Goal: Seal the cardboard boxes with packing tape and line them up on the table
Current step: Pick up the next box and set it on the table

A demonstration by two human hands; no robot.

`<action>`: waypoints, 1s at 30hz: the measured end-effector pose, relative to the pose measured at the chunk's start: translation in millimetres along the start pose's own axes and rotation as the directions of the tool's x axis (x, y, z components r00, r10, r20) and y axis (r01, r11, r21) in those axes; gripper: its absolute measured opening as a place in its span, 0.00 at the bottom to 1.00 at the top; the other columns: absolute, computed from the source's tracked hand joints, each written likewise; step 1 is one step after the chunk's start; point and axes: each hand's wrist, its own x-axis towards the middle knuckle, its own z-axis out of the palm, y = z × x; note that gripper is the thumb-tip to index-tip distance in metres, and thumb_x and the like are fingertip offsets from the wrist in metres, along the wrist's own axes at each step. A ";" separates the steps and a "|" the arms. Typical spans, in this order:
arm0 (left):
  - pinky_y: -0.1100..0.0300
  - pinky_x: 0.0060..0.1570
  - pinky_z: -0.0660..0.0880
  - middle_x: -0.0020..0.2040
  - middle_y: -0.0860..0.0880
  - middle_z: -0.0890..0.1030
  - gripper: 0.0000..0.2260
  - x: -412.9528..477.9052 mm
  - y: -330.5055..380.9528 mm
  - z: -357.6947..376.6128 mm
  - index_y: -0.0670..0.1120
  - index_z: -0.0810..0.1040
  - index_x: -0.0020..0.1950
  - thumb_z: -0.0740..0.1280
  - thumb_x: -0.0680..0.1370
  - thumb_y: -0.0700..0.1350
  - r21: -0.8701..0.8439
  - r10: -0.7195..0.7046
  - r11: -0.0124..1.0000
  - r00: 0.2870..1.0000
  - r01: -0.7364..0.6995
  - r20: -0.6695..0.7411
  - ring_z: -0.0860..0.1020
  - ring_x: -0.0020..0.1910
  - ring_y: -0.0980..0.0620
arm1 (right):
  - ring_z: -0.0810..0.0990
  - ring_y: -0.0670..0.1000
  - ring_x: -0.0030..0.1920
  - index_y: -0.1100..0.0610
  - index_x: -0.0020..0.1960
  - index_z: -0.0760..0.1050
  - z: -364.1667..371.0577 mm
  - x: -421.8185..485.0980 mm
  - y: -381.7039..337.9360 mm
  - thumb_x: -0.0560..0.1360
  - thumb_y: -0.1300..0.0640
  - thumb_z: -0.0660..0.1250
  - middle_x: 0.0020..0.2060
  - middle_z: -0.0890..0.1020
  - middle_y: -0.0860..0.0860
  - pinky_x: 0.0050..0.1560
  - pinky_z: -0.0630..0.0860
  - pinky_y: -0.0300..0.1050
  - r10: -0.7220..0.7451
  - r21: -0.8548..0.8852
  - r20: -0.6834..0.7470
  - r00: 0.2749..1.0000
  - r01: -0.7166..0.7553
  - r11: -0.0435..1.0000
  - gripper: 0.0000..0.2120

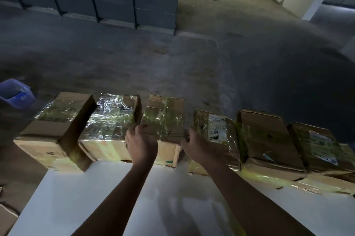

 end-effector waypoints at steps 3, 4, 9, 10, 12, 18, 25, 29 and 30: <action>0.40 0.58 0.73 0.59 0.38 0.77 0.22 13.2 -7.0 -10.6 0.38 0.69 0.68 0.62 0.73 0.37 0.005 -0.158 0.987 0.957 0.162 0.242 0.75 0.57 0.36 | 0.78 0.52 0.45 0.55 0.65 0.71 4.1 4.7 -22.6 0.79 0.52 0.60 0.50 0.80 0.52 0.35 0.69 0.39 0.132 0.144 0.053 0.990 -0.139 0.980 0.16; 0.42 0.57 0.74 0.58 0.39 0.78 0.21 13.7 -8.7 -13.3 0.39 0.69 0.68 0.62 0.74 0.40 0.013 -0.154 0.988 0.950 0.156 0.272 0.76 0.57 0.37 | 0.78 0.52 0.46 0.56 0.67 0.70 3.6 5.2 -26.4 0.79 0.52 0.59 0.52 0.80 0.52 0.36 0.69 0.39 0.183 0.164 0.054 0.982 -0.190 0.968 0.18; 0.55 0.45 0.75 0.49 0.46 0.81 0.23 13.3 -34.1 -25.3 0.42 0.77 0.58 0.62 0.77 0.61 0.188 -0.129 0.981 0.890 0.050 0.438 0.80 0.47 0.45 | 0.78 0.53 0.51 0.58 0.71 0.66 -7.2 -4.3 -25.7 0.80 0.44 0.56 0.59 0.78 0.57 0.46 0.72 0.44 0.300 -0.013 0.078 0.951 -0.300 0.954 0.25; 0.57 0.42 0.75 0.44 0.47 0.81 0.24 11.7 -38.5 -28.7 0.41 0.79 0.54 0.62 0.77 0.62 0.245 -0.162 0.969 0.852 0.041 0.498 0.80 0.42 0.48 | 0.80 0.54 0.51 0.58 0.70 0.67 -9.2 -10.8 -24.1 0.80 0.41 0.55 0.59 0.78 0.57 0.48 0.74 0.45 0.300 -0.064 0.088 0.950 -0.295 0.953 0.27; 0.58 0.40 0.74 0.41 0.48 0.80 0.25 5.5 -48.5 -31.1 0.42 0.79 0.51 0.62 0.75 0.65 0.277 -0.179 0.961 0.815 0.023 0.551 0.79 0.39 0.50 | 0.83 0.55 0.43 0.59 0.68 0.69 -9.8 -25.1 -21.1 0.79 0.37 0.55 0.53 0.81 0.58 0.44 0.80 0.48 0.302 -0.122 0.113 0.947 -0.288 0.950 0.29; 0.55 0.46 0.79 0.51 0.45 0.81 0.43 -29.5 -50.3 -34.9 0.41 0.71 0.59 0.63 0.63 0.77 0.162 -0.164 0.984 0.763 0.078 0.625 0.81 0.45 0.46 | 0.83 0.56 0.39 0.58 0.57 0.76 8.0 -67.3 -14.3 0.75 0.34 0.59 0.45 0.81 0.54 0.42 0.82 0.49 0.371 -0.250 0.101 0.923 -0.338 0.907 0.28; 0.53 0.48 0.80 0.44 0.50 0.82 0.38 -65.3 -45.3 -47.1 0.47 0.76 0.54 0.60 0.63 0.78 0.216 -0.159 0.976 0.755 0.024 0.636 0.81 0.41 0.51 | 0.80 0.53 0.40 0.55 0.55 0.80 6.9 -98.9 1.3 0.72 0.29 0.58 0.47 0.83 0.54 0.43 0.78 0.44 0.365 -0.326 0.138 0.921 -0.306 0.894 0.32; 0.53 0.46 0.81 0.41 0.51 0.82 0.35 -90.7 -49.1 -50.9 0.48 0.76 0.50 0.57 0.64 0.77 0.215 -0.143 0.976 0.778 0.010 0.612 0.81 0.40 0.52 | 0.82 0.57 0.50 0.60 0.53 0.79 -0.5 -119.9 10.7 0.76 0.33 0.57 0.47 0.83 0.57 0.38 0.70 0.41 0.350 -0.318 0.165 0.922 -0.286 0.904 0.30; 0.53 0.46 0.81 0.42 0.51 0.82 0.32 -100.0 -46.9 -54.6 0.48 0.76 0.50 0.57 0.68 0.75 0.226 -0.139 0.974 0.776 -0.006 0.615 0.81 0.40 0.52 | 0.82 0.57 0.51 0.60 0.49 0.78 -1.3 -125.1 15.5 0.77 0.34 0.56 0.44 0.83 0.56 0.39 0.69 0.41 0.344 -0.323 0.172 0.923 -0.277 0.905 0.29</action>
